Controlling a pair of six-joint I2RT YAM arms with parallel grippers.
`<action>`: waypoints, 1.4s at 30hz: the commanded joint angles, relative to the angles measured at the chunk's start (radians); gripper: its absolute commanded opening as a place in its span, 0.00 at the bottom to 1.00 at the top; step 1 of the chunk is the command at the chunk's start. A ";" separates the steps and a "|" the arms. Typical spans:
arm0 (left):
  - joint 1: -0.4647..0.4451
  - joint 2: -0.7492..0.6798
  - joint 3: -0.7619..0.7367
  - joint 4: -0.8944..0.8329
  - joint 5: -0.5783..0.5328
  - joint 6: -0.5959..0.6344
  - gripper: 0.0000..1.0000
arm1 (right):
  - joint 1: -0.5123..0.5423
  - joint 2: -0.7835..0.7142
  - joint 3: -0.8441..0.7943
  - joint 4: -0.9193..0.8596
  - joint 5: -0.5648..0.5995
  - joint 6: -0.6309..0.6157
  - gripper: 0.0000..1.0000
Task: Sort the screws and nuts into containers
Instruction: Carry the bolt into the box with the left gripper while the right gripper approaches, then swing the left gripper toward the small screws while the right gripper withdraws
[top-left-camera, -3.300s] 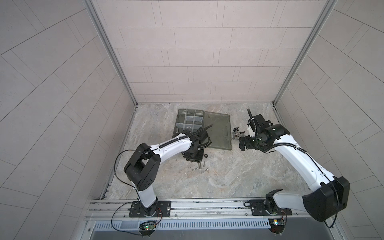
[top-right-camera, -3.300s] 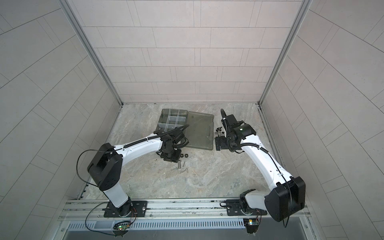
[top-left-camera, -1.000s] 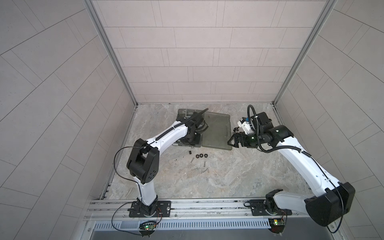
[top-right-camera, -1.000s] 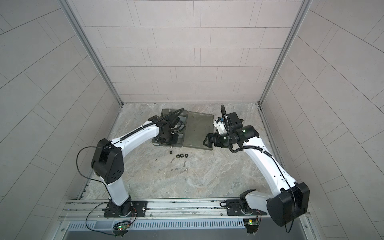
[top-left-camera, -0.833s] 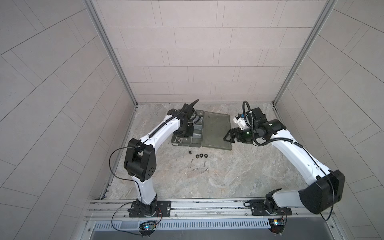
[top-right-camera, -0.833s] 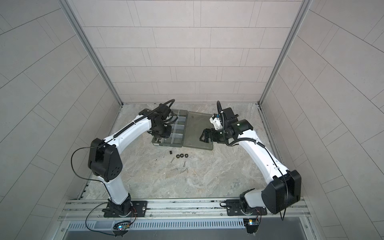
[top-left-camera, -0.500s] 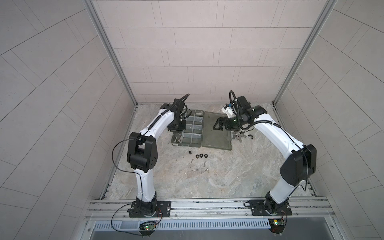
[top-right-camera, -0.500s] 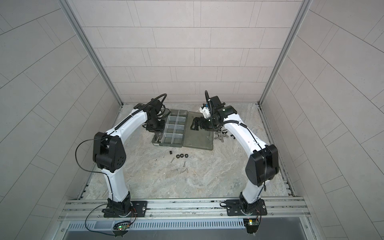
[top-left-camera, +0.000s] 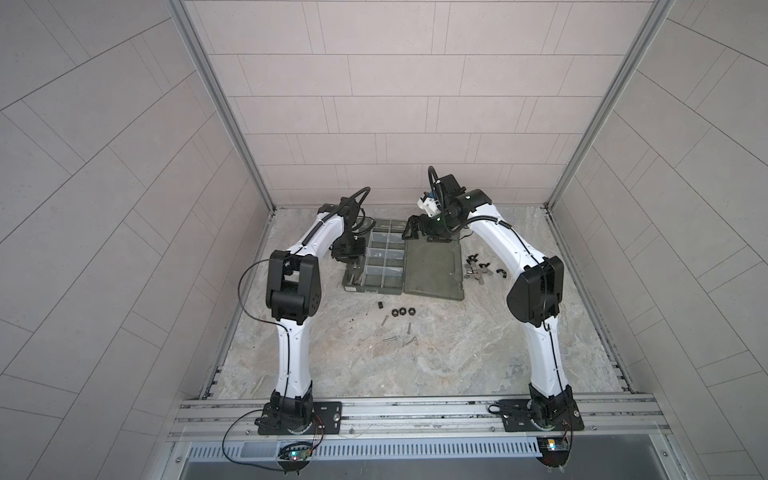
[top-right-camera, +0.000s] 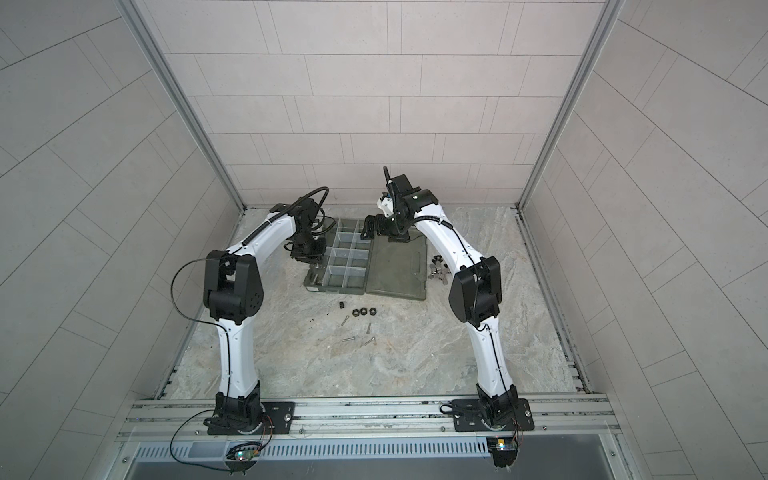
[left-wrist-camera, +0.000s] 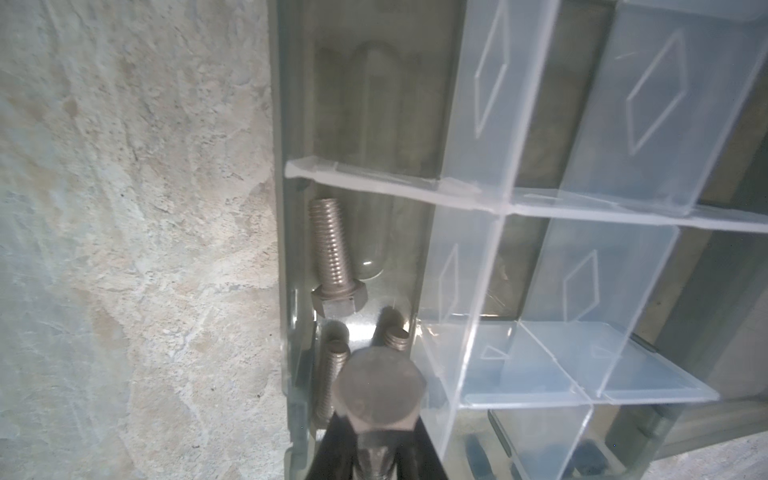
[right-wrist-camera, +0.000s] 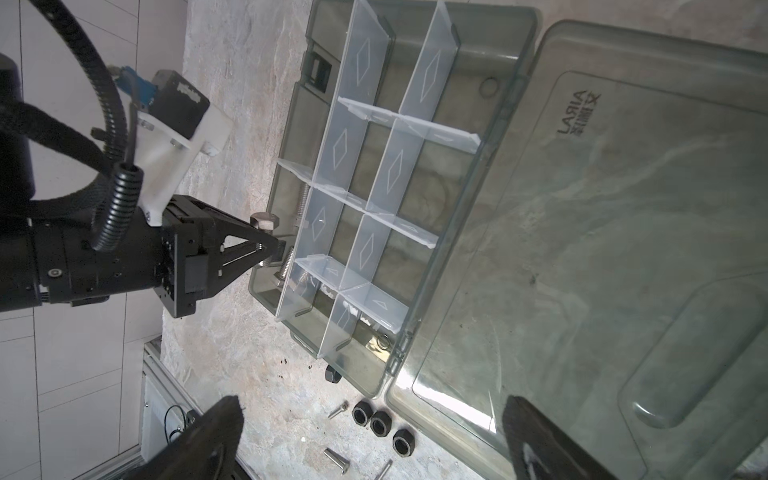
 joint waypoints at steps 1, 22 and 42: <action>0.007 0.033 0.018 -0.010 0.027 0.001 0.11 | 0.023 0.043 0.091 -0.072 -0.006 -0.008 0.99; -0.045 -0.149 -0.066 0.013 0.014 -0.082 0.48 | 0.025 -0.036 0.056 -0.286 0.076 -0.123 0.99; -0.445 -0.460 -0.574 0.153 -0.172 -0.342 0.44 | 0.022 -0.761 -0.872 -0.037 0.188 -0.130 0.99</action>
